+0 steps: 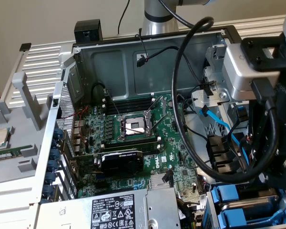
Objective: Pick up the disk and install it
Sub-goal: 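Insert the second disk wire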
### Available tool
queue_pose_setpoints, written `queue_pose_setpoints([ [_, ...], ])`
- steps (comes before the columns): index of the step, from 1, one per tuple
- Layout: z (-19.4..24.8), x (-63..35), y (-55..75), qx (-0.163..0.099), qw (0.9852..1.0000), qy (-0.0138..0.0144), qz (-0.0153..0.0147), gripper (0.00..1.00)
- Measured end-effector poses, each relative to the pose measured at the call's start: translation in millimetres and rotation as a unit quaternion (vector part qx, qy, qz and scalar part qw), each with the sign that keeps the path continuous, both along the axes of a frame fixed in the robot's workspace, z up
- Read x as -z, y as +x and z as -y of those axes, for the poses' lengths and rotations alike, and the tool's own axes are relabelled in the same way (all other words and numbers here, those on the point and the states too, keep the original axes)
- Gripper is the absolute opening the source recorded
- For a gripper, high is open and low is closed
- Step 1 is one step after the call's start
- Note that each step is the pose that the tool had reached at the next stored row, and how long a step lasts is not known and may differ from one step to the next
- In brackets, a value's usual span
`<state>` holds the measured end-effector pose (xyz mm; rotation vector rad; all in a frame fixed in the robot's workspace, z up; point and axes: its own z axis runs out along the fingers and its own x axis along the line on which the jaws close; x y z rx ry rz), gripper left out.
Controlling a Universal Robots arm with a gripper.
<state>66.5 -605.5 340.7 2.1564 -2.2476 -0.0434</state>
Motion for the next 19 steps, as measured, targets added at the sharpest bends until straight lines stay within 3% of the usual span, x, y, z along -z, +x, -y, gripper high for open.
queue_pose_setpoints([
  [19,-0.1,1.2,0.7,0.0,1.0,-0.0001,0.0,0.16],
])
